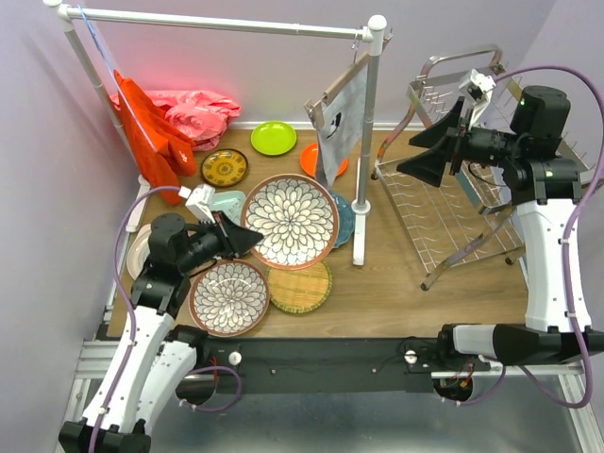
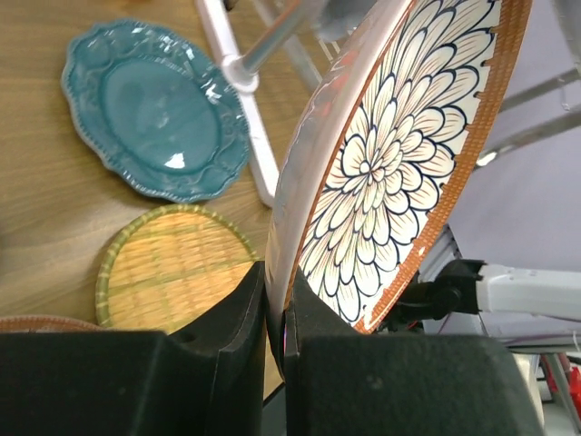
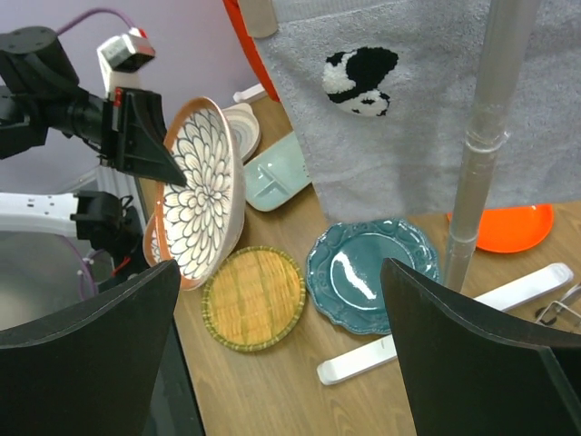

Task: Load the plates into the dish rack
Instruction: Pass the plate from the left arm to the right

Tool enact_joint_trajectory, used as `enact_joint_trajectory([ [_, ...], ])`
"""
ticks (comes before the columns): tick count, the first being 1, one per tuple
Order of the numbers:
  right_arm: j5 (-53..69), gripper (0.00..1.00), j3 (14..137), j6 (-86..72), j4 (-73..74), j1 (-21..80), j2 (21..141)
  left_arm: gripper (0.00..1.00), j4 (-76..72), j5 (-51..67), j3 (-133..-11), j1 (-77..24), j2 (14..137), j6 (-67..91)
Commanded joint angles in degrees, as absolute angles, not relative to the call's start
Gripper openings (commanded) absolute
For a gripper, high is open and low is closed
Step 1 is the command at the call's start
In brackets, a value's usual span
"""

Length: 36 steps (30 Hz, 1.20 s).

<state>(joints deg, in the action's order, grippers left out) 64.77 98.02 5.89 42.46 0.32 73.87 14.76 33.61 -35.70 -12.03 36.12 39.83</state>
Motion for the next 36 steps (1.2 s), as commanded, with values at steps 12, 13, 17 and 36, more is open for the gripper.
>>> enact_joint_trajectory([
  [12, 65.74, 1.0, 104.15, 1.76, 46.93, 0.44, 76.73, 0.0, 8.09, 27.7, -57.74, -29.17, 47.8, 34.98],
  [13, 65.83, 1.0, 104.32, 1.84, 47.37, 0.44, 76.73, 0.0, 8.17, 27.08, -59.05, -29.61, 48.42, 34.72],
  [17, 65.74, 1.0, 105.03, 1.76, 48.16, 0.44, 76.55, 0.0, 8.7, 24.79, -61.87, -30.76, 50.45, 33.22],
  [36, 57.49, 1.0, 107.49, 5.44, 52.29, 9.58, 78.4, 0.0, 11.78, 7.57, -70.22, -39.19, 55.46, 33.04],
])
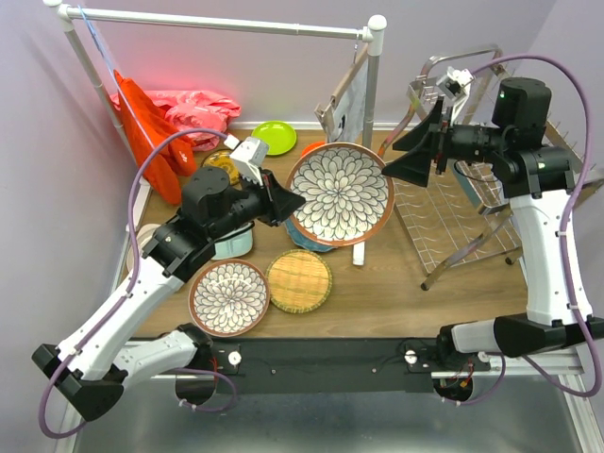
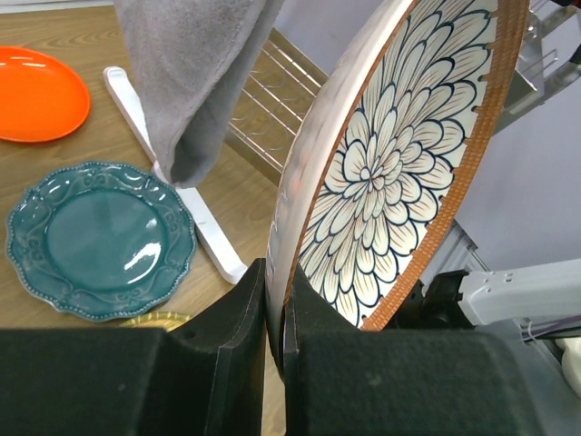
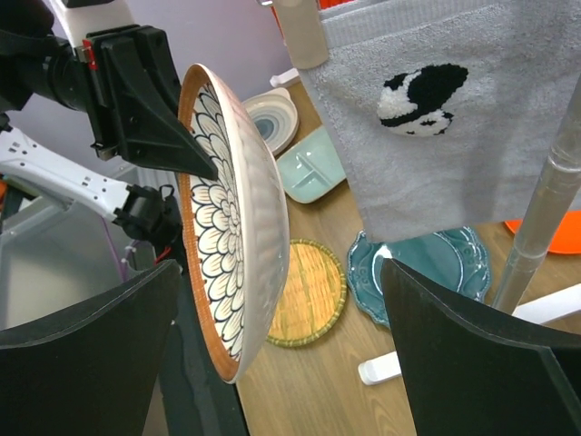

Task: Load the plates into the dish rack
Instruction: Pass the plate from the left arm to the right

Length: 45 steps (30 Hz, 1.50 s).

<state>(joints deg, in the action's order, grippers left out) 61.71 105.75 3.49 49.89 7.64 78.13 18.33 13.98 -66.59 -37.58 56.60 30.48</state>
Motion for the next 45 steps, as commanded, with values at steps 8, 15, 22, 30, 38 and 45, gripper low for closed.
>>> enact_joint_trajectory([
  [8, 44.57, 0.94, 109.33, 6.5, 53.7, 14.94, 80.32, 0.0, 10.64, 2.37, -71.46, -41.22, 55.99, 36.03],
  [15, 39.64, 0.87, 109.69, 6.15, 53.53, 18.37, 81.03, 0.0, 9.58, 0.44, -71.46, -42.8, 55.99, 37.97],
  [22, 37.88, 0.75, 111.0, 5.45, 53.7, 20.65, 81.74, 0.0, 8.7, -2.1, -71.46, -44.38, 56.43, 38.23],
  [30, 35.24, 0.62, 110.48, 4.75, 53.79, 22.41, 81.91, 0.0, 7.3, -3.34, -71.72, -45.35, 56.69, 38.41],
  [38, 33.22, 0.37, 111.18, 5.27, 54.23, 23.47, 82.44, 0.0, 7.03, -3.6, -72.07, -45.79, 57.22, 38.06],
  [45, 34.63, 0.18, 111.62, 6.59, 54.49, 23.91, 82.53, 0.0, 6.77, -3.34, -72.68, -45.97, 57.74, 37.62],
])
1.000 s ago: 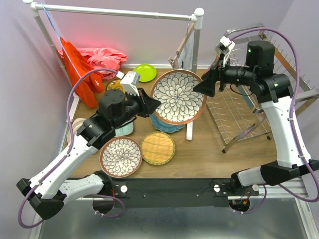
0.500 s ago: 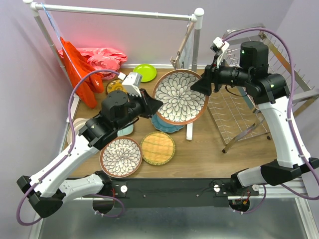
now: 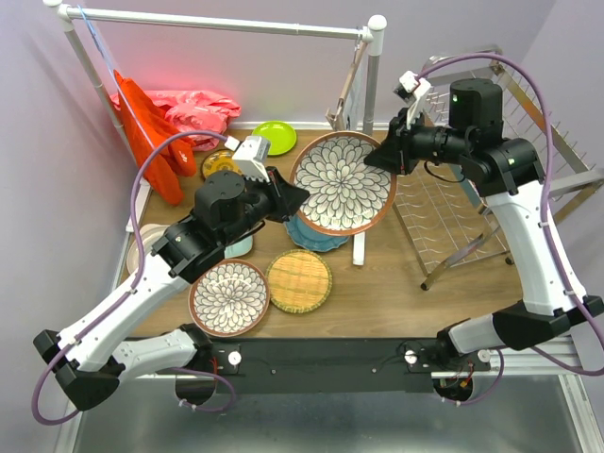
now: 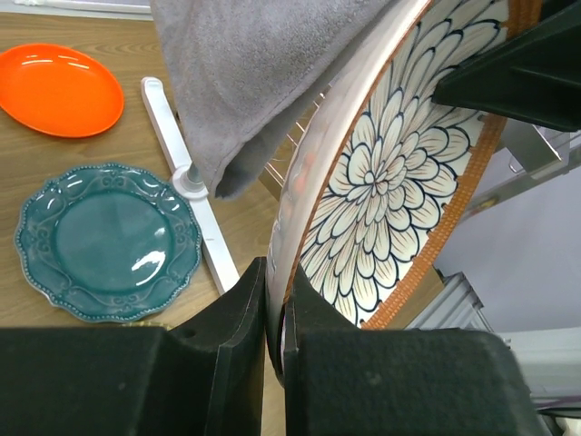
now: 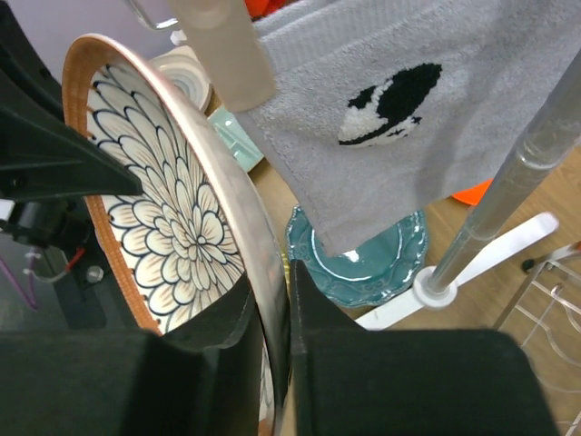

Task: Load the plates into the dish rack
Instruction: Pass the plate from the left arm to the right

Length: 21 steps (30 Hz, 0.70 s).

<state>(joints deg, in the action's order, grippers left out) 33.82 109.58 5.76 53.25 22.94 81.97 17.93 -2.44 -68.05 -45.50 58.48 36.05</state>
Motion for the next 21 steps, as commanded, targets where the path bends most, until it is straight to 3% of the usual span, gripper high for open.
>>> enact_joint_trajectory([
  [1, 34.98, 0.14, 111.71, 7.03, 54.75, 23.91, 82.53, 0.0, 6.68, -2.9, -72.6, -45.97, 57.74, 37.53],
  [4, 36.56, 0.01, 111.97, 8.61, 54.84, 23.91, 82.09, 0.0, 5.89, -1.68, -72.07, -45.97, 57.74, 37.44],
  [9, 36.65, 0.01, 113.9, 11.51, 54.67, 23.91, 80.78, 0.02, 3.17, 2.45, -69.35, -45.97, 56.52, 37.18],
  [10, 36.48, 0.01, 114.17, 11.69, 54.49, 23.91, 80.51, 0.18, 2.56, 4.38, -68.82, -45.97, 55.9, 37.18],
  [13, 35.51, 0.01, 114.7, 12.04, 53.88, 23.91, 79.45, 0.45, 0.35, 7.55, -66.36, -45.88, 54.5, 37.27],
  [16, 34.28, 0.01, 114.78, 12.3, 53.09, 23.91, 77.7, 0.58, 0.35, 9.31, -65.65, -45.88, 53.62, 36.74],
  [21, 32.79, 0.01, 116.01, 14.67, 52.21, 23.82, 75.06, 0.68, 0.26, 9.84, -66.35, -45.88, 51.42, 33.41],
])
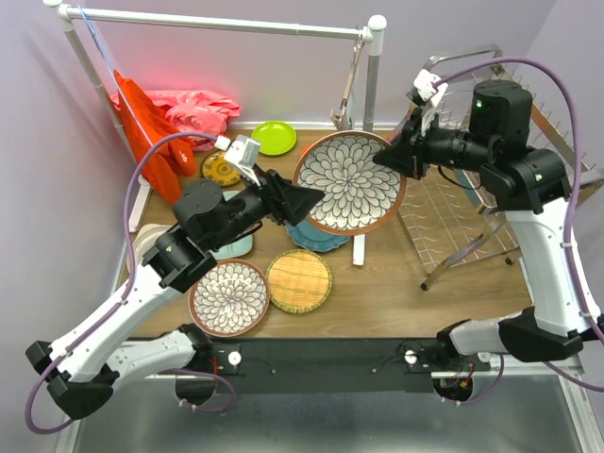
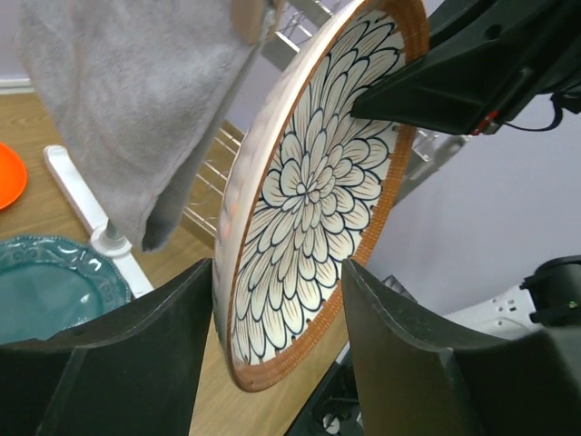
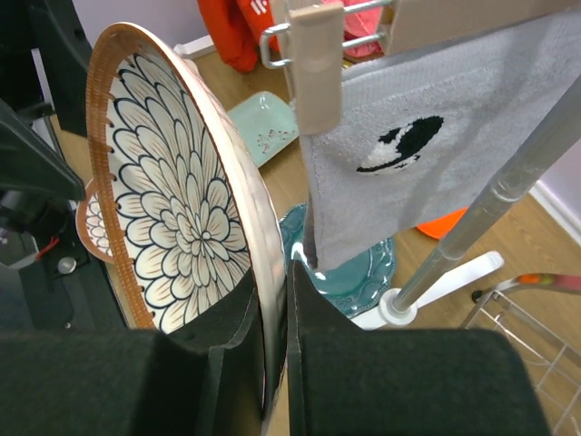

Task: Load the plates into the dish rack
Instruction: Pass the plate from the left arm to the right

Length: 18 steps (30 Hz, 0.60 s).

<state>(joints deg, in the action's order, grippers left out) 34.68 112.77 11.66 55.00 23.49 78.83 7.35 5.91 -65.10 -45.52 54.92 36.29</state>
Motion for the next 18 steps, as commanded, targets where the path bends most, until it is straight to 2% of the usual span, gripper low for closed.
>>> enact_joint_trajectory([
  [1, 32.09, 0.01, 116.54, 15.11, 51.95, 23.82, 74.71, 0.7, 0.7, 9.06, -66.97, -45.88, 50.46, 31.57],
  [9, 24.09, 0.01, 121.64, 17.22, 50.89, 20.75, 71.28, 0.77, 10.98, 2.38, -74.7, -45.88, 47.99, 23.56],
  [18, 13.39, 0.01, 134.55, 20.56, 50.63, 14.24, 73.12, 0.78, 9.93, 1.23, -74.44, -45.88, 47.9, 21.45],
])
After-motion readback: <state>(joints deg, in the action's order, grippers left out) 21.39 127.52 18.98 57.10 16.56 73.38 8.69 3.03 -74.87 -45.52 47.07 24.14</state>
